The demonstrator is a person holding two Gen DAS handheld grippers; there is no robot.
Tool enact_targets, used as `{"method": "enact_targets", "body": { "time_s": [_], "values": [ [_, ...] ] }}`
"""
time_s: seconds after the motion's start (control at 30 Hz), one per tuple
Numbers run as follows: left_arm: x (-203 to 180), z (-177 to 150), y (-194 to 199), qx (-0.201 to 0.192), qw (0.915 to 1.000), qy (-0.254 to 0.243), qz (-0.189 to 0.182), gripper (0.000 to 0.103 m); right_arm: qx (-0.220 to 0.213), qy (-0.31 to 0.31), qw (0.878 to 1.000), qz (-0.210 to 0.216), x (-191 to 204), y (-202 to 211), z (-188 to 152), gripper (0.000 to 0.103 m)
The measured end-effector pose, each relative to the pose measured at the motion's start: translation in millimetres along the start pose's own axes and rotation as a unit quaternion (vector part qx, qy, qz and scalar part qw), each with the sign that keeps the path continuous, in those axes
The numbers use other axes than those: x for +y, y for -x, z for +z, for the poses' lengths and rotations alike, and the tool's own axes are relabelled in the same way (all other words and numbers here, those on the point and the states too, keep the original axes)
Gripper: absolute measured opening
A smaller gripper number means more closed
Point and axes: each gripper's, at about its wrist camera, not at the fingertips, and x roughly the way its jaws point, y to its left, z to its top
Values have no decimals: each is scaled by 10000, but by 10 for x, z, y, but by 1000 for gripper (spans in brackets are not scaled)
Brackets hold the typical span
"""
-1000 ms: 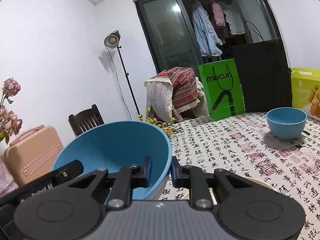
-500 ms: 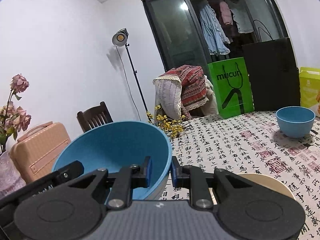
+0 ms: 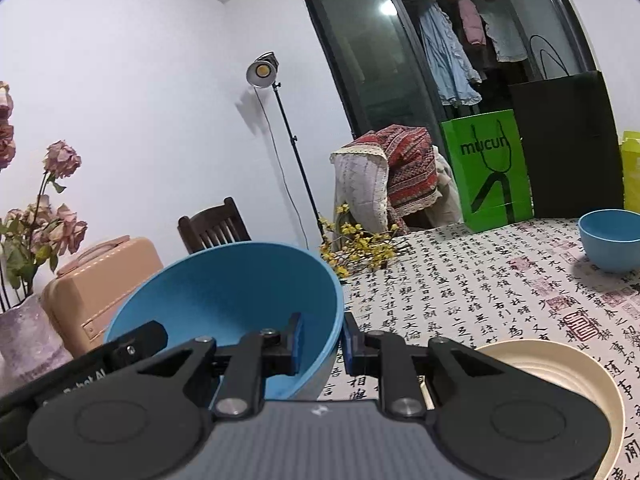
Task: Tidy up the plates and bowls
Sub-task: 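Carry the held bowls toward the pink vase and peach suitcase with both grippers, then lower the held bowls onto the table beside the pink vase with both grippers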
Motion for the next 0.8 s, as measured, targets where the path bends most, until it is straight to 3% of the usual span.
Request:
{"method": "enact_targets", "body": {
  "time_s": [0.8],
  "values": [
    [236,51,254,-162,9985,44,517,26,96,122,9984,542,336,-11,-38,19]
  ]
}}
